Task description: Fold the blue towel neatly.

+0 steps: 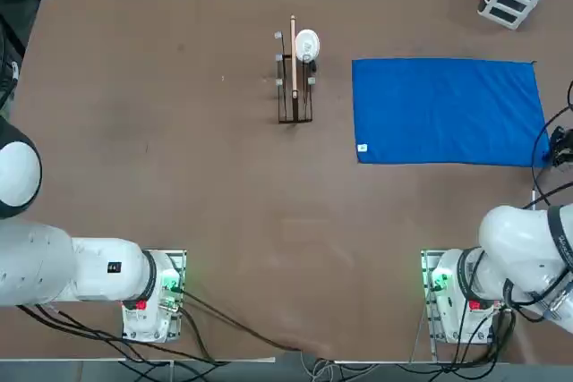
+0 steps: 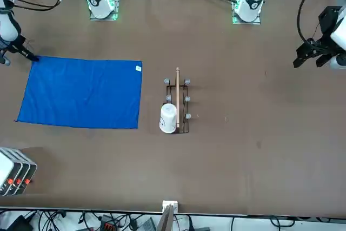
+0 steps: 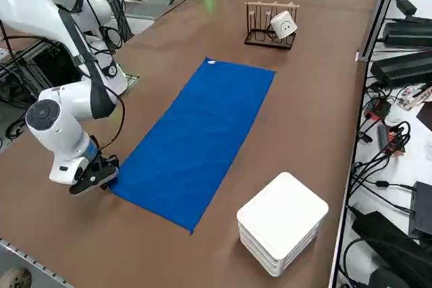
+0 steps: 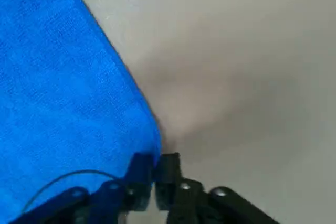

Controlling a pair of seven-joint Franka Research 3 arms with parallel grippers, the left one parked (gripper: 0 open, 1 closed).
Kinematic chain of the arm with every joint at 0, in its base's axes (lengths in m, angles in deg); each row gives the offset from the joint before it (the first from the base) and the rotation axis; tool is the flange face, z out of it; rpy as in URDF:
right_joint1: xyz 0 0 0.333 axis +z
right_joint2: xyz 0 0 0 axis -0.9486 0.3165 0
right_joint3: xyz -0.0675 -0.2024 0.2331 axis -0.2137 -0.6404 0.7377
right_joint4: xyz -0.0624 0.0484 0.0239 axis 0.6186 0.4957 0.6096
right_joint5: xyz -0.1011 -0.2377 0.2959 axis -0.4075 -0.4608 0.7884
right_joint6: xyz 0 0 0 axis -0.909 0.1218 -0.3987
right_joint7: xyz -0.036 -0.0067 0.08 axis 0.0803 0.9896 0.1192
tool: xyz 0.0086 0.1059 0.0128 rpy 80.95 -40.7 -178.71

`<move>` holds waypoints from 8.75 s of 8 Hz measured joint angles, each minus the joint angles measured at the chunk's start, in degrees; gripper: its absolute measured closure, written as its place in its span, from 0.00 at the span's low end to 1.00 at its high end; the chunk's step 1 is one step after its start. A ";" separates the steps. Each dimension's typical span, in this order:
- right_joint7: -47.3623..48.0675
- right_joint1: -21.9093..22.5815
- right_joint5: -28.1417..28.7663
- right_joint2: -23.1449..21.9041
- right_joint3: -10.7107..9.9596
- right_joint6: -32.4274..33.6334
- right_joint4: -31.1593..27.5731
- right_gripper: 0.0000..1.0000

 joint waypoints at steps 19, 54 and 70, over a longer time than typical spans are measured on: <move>0.18 49.86 1.45 -15.00 2.94 28.16 1.64 0.98; 16.20 91.26 8.06 -4.79 2.71 15.29 5.74 0.13; 55.76 68.87 8.19 11.00 0.35 8.72 22.80 0.26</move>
